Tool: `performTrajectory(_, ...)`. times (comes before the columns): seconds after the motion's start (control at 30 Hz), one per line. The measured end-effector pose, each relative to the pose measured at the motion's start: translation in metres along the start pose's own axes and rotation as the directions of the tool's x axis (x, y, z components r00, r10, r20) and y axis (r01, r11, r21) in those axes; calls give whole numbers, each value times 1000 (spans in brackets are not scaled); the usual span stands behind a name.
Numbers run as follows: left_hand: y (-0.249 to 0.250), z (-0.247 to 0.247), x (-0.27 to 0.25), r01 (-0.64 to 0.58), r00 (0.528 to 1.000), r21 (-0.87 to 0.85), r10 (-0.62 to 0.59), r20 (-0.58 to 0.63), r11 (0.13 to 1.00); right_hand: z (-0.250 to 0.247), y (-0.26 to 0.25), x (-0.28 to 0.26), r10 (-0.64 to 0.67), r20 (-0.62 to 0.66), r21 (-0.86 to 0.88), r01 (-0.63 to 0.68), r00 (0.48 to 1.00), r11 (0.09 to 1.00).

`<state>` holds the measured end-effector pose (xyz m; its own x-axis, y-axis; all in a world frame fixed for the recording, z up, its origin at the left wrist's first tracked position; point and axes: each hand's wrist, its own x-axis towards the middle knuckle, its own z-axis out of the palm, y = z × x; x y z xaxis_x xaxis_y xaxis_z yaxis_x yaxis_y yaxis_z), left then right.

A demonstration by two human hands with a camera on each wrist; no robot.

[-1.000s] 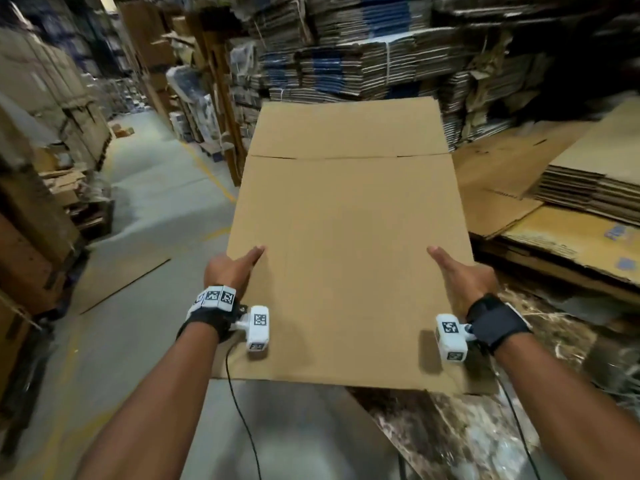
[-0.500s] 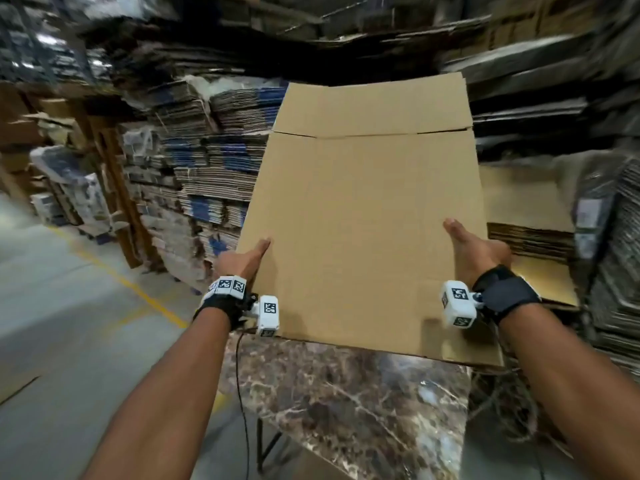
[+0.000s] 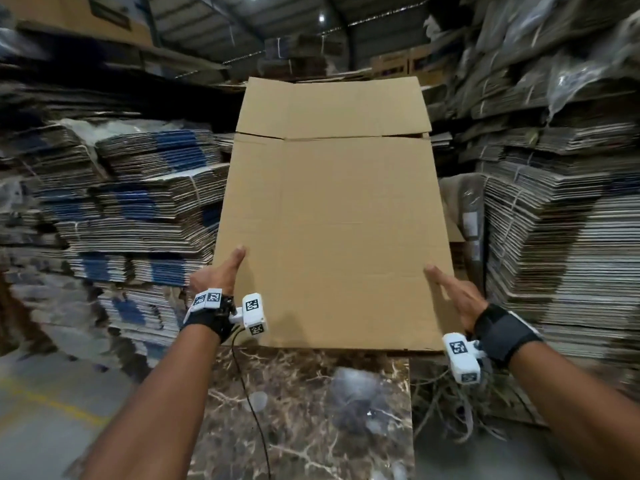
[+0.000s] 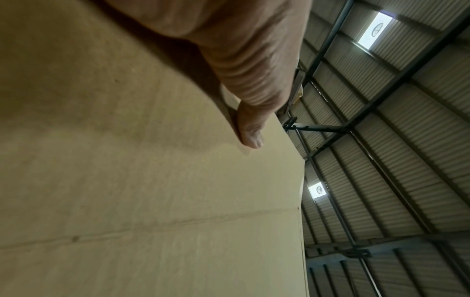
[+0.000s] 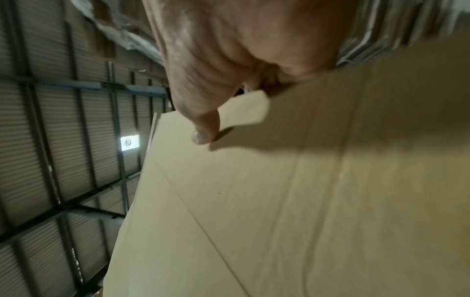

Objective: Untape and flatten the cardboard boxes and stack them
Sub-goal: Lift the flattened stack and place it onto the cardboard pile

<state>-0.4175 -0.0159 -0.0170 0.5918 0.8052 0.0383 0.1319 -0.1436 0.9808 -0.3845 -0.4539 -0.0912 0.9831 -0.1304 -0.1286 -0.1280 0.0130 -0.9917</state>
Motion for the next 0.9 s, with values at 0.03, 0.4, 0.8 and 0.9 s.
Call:
performTrajectory(0.03, 0, 13, 2, 3, 1000, -3, -3, 5, 1000, -2, 7, 5, 4, -97, 5, -4, 995, 1000)
performTrajectory(0.4, 65, 154, -17, -61, 998, -37, 62, 28, 997, -84, -54, 132, -174, -401, -140, 128, 899, 982)
performTrajectory(0.8, 112, 265, -18, -172, 982, -65, 176, 69, 983, -97, -81, 276, -170, -379, -94, 145, 910, 985)
performTrajectory(0.9, 108, 307, 32, -186, 981, -37, 188, 54, 982, -91, -84, 327, -148, -395, -89, 123, 907, 988)
